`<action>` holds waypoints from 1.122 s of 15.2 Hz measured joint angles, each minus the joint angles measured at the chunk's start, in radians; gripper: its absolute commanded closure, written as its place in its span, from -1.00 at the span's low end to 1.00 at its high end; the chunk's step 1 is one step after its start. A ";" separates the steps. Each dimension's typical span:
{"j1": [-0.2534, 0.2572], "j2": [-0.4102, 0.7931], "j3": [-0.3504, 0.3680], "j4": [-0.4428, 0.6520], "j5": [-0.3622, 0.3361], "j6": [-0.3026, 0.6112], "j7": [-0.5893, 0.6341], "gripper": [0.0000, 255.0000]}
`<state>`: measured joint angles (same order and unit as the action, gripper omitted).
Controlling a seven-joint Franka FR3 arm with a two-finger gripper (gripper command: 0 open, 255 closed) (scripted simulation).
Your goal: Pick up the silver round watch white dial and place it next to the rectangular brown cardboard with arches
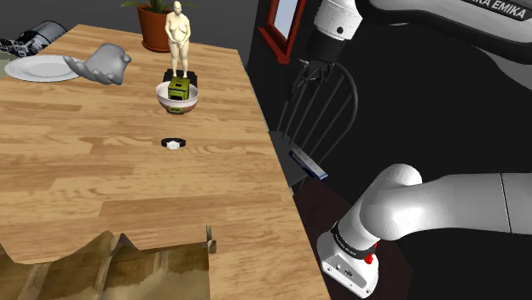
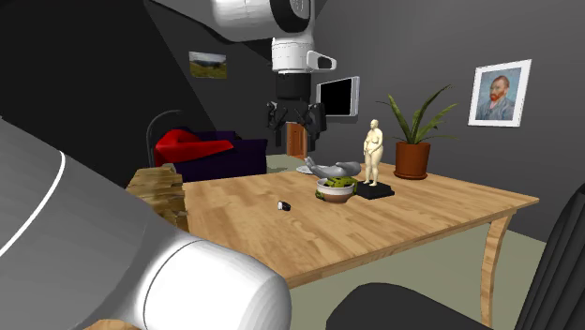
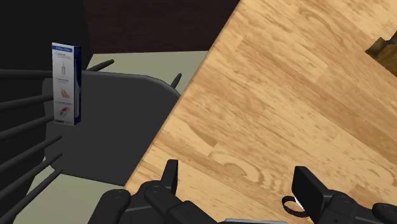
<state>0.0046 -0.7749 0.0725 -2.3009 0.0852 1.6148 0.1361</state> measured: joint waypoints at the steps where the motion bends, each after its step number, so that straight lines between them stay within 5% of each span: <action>1: 0.000 0.000 0.000 0.000 0.000 0.000 0.000 -1.00; 17: 0.015 0.483 0.138 0.122 0.122 0.327 0.213 -1.00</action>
<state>0.0199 -0.2915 0.2101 -2.1785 0.2069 1.9423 0.3489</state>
